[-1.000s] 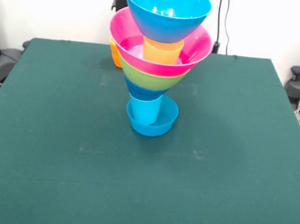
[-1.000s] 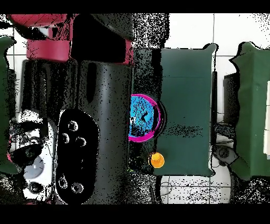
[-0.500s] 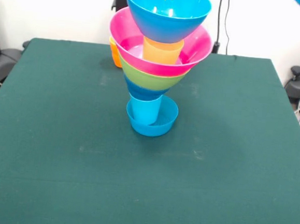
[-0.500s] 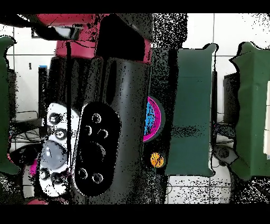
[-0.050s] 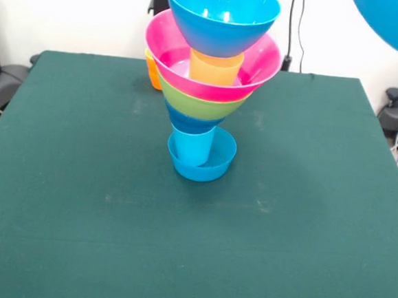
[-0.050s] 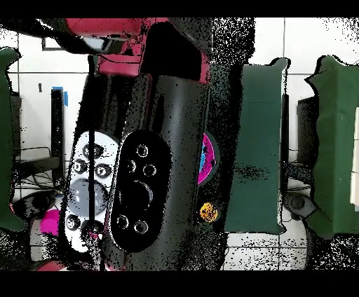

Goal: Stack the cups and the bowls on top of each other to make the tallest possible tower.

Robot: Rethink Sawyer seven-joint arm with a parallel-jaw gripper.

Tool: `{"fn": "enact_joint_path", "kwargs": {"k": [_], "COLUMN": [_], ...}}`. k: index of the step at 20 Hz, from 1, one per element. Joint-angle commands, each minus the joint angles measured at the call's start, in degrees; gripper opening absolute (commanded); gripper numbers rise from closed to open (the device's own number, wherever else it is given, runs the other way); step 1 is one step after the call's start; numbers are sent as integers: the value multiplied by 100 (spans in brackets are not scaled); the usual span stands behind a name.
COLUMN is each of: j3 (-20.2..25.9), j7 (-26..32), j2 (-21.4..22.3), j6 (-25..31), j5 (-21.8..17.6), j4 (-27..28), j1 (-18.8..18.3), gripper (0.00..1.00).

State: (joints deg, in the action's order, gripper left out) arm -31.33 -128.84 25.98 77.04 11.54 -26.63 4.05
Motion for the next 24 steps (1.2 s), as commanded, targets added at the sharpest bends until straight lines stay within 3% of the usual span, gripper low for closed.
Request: {"fn": "enact_joint_path", "kwargs": {"k": [1, 8, 19, 24], "j3": [663, 661, 836, 835], "j7": [1669, 1992, 2192, 2167], "j2": [21, 49, 320, 436], "j6": [-35, 129, -323, -253], "j5": [-377, -414, -525, -545], "j4": [-536, -421, -1135, -1257], "j1": [-129, -314, -431, -417], "gripper": [0, 0, 0, 0]}}
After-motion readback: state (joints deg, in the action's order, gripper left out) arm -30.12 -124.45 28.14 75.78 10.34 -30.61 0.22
